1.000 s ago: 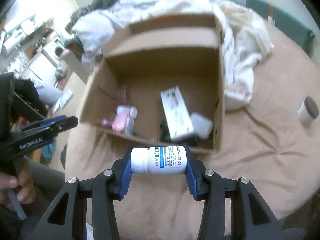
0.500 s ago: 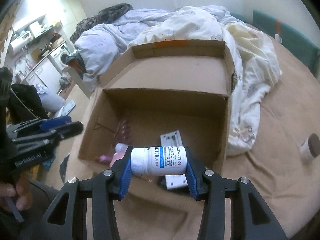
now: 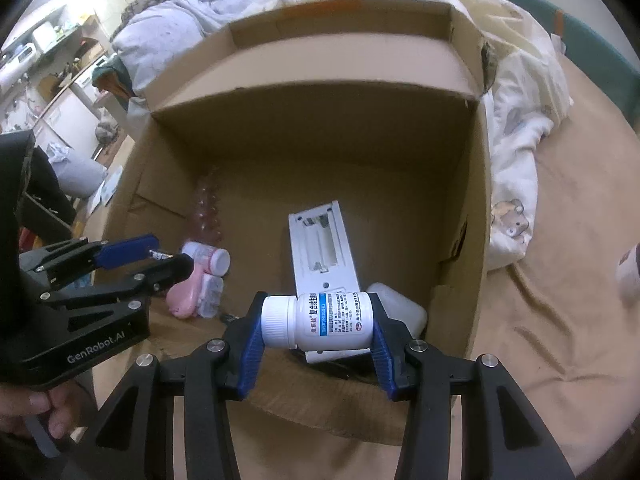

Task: Organize rigid objects
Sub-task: 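Carry the battery and pill bottle over the box with both tools, then lower and release the battery and pill bottle into the box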

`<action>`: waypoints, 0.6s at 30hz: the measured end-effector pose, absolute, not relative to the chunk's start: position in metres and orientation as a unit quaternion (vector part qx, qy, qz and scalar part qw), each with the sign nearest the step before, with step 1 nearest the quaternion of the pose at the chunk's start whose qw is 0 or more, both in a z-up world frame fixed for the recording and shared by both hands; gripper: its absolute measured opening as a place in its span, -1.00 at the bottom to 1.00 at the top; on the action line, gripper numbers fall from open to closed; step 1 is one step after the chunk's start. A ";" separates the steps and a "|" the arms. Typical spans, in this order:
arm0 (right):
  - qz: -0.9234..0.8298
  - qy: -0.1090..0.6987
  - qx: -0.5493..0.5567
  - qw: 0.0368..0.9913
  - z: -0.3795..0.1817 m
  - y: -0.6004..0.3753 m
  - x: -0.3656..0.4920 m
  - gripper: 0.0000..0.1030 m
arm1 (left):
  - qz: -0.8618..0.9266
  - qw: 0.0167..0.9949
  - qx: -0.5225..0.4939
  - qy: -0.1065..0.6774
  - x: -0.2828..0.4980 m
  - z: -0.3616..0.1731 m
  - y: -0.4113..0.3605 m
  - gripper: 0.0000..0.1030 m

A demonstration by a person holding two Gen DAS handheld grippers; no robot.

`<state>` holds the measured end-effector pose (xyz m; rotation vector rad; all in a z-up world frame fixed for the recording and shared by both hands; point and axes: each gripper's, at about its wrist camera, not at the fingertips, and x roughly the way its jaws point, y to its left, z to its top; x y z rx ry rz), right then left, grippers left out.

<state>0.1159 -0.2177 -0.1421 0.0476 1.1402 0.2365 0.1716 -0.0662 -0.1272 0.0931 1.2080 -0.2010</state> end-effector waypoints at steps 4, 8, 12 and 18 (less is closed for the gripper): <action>0.109 0.544 0.020 0.832 -0.146 -0.216 0.116 -0.05 | -0.093 0.810 0.041 0.577 0.171 -0.133 -0.066 -0.23; 0.108 0.550 0.022 0.828 -0.149 -0.218 0.115 -0.05 | -0.088 0.807 0.050 0.582 0.170 -0.138 -0.068 -0.23; 0.112 0.546 0.038 0.829 -0.145 -0.220 0.116 0.11 | -0.088 0.802 0.055 0.588 0.169 -0.141 -0.070 -0.12; 0.111 0.508 0.064 0.852 -0.126 -0.229 0.115 0.27 | -0.099 0.808 0.060 0.578 0.163 -0.129 -0.076 0.40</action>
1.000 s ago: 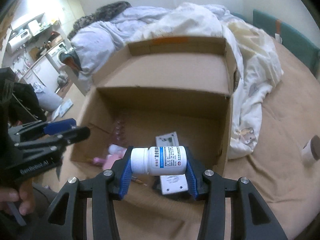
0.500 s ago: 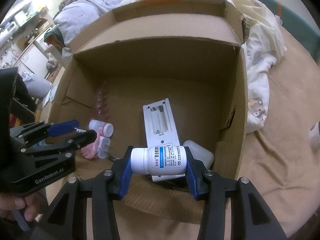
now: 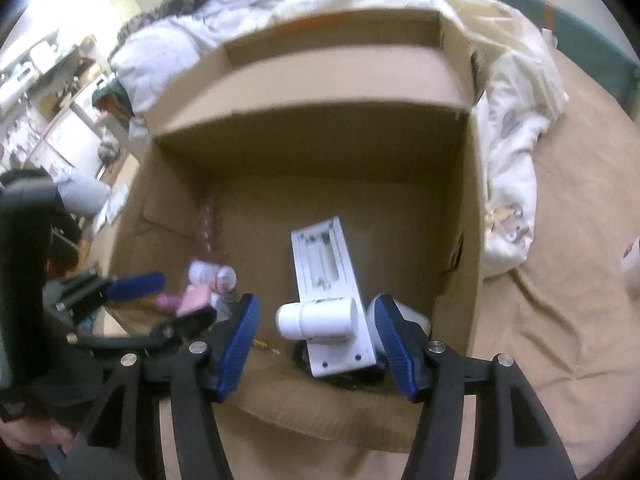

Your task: Organize rigid objects

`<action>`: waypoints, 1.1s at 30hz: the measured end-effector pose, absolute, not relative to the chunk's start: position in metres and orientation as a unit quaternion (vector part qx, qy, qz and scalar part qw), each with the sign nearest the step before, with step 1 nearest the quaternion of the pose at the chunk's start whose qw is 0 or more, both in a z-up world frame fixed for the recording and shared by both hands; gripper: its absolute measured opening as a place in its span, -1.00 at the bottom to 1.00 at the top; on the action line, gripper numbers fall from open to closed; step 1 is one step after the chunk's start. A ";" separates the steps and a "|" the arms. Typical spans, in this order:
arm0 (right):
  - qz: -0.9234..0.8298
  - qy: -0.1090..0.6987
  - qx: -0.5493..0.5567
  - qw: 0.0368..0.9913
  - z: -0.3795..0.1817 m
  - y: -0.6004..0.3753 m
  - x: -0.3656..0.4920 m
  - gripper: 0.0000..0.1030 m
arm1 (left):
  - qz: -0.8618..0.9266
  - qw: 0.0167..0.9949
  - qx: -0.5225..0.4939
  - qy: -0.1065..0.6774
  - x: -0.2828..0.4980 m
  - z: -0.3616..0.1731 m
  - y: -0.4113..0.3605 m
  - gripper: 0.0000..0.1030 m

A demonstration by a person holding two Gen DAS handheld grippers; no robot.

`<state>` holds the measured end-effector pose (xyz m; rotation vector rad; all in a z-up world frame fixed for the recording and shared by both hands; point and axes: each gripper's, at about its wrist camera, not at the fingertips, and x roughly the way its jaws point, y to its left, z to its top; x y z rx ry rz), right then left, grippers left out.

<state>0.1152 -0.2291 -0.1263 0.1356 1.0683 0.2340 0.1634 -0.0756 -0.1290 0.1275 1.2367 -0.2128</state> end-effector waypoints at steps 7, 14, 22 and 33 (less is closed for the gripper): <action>0.101 0.462 0.111 0.874 -0.108 -0.244 0.114 1.00 | -0.098 0.816 0.031 0.569 0.163 -0.110 -0.069 0.82; 0.090 0.431 0.113 0.891 -0.079 -0.254 0.098 1.00 | -0.068 0.868 0.026 0.492 0.137 -0.051 -0.055 0.88; 0.105 0.382 0.129 0.909 -0.033 -0.257 0.054 1.00 | -0.043 0.904 0.027 0.425 0.097 -0.004 -0.038 0.88; 0.085 0.314 0.059 0.944 -0.003 -0.246 -0.019 1.00 | -0.048 0.927 0.007 0.371 0.031 0.025 -0.018 0.88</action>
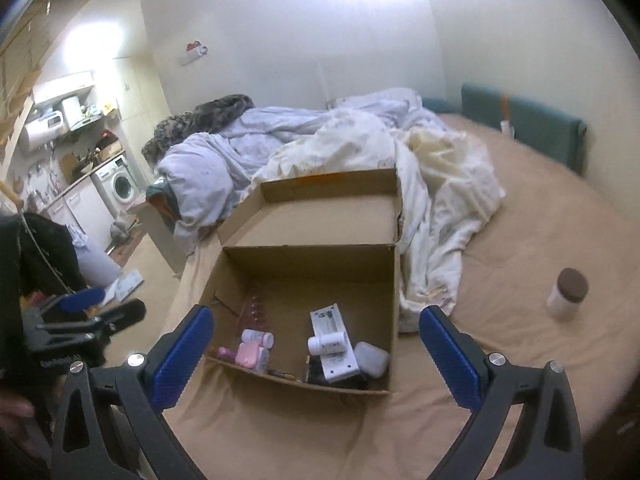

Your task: Organize rigid objects

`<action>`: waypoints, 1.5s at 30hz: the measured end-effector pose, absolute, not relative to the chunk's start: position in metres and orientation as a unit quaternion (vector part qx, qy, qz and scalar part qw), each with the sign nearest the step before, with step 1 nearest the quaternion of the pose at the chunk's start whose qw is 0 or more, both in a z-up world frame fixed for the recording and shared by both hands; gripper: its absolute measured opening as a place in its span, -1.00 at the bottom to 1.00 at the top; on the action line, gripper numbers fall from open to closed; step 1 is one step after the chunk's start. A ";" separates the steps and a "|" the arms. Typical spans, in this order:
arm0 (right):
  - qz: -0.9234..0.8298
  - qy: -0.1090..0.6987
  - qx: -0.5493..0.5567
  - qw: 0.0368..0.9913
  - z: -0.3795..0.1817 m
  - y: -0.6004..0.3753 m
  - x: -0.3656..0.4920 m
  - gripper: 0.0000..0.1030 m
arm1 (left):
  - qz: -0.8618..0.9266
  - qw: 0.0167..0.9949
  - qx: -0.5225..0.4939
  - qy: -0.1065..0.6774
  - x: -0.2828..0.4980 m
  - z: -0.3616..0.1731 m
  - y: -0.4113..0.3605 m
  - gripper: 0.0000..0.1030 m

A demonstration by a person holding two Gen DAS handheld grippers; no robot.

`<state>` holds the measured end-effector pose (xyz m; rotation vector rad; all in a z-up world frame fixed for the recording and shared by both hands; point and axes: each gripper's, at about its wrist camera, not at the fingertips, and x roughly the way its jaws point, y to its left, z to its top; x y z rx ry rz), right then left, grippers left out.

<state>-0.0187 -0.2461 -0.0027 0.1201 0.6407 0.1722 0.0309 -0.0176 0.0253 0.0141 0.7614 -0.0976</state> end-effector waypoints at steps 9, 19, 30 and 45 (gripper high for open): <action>0.059 0.303 0.042 0.950 -0.028 -0.242 -0.046 1.00 | -0.026 0.941 0.007 0.338 -0.004 0.010 -0.018 0.99; 0.056 0.341 0.063 0.936 -0.048 -0.244 -0.035 1.00 | -0.023 0.927 -0.005 0.375 0.009 -0.017 -0.018 0.99; 0.050 0.343 0.047 0.937 -0.050 -0.239 -0.035 1.00 | -0.023 0.926 -0.025 0.377 0.012 -0.016 -0.012 0.99; 0.045 0.344 0.046 0.937 -0.050 -0.239 -0.033 1.00 | -0.025 0.923 -0.031 0.384 0.015 -0.019 -0.012 0.99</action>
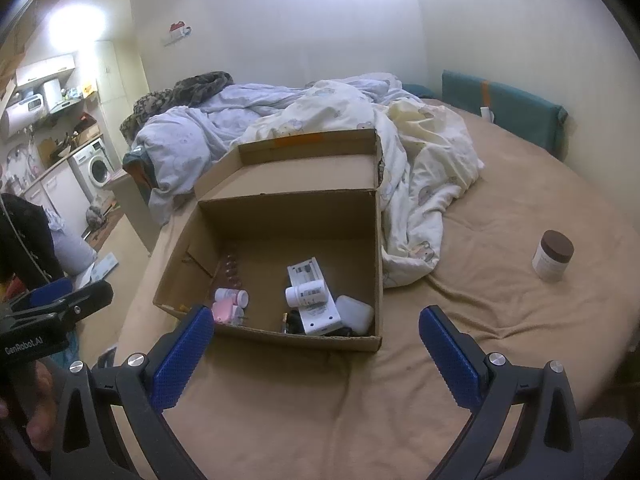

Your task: Organize rigid objects

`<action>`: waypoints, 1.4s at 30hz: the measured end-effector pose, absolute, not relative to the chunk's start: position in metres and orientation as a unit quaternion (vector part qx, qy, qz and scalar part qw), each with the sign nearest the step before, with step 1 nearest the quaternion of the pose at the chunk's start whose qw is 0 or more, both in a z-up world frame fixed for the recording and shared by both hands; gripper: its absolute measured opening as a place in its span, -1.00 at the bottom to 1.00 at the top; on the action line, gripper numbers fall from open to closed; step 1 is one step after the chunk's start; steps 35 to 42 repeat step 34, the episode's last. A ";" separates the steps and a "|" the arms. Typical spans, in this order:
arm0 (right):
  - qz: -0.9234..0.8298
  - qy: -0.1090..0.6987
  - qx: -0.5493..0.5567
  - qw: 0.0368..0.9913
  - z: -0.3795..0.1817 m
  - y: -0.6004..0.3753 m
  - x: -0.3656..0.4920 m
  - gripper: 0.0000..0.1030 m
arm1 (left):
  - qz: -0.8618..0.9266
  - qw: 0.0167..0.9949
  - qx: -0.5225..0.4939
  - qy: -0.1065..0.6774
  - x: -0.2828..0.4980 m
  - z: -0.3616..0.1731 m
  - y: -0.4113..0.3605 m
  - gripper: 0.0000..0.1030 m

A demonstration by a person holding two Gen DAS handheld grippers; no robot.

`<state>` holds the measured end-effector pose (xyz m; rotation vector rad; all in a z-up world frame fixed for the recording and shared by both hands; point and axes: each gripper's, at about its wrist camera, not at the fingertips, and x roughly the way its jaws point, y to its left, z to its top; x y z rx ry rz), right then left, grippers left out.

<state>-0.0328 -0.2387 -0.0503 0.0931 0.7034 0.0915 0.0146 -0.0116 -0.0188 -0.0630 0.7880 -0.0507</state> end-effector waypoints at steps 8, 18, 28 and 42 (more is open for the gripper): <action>0.045 0.344 0.046 0.937 -0.051 -0.239 -0.032 1.00 | -0.026 0.922 -0.028 0.386 0.013 -0.021 -0.013 0.99; 0.045 0.344 0.046 0.937 -0.051 -0.239 -0.032 1.00 | -0.027 0.922 -0.027 0.386 0.013 -0.022 -0.014 0.99; 0.046 0.345 0.046 0.936 -0.051 -0.239 -0.033 1.00 | -0.031 0.921 -0.032 0.388 0.013 -0.023 -0.013 0.99; 0.049 0.344 0.055 0.936 -0.049 -0.242 -0.033 1.00 | -0.033 0.916 -0.033 0.399 0.014 -0.028 -0.010 0.99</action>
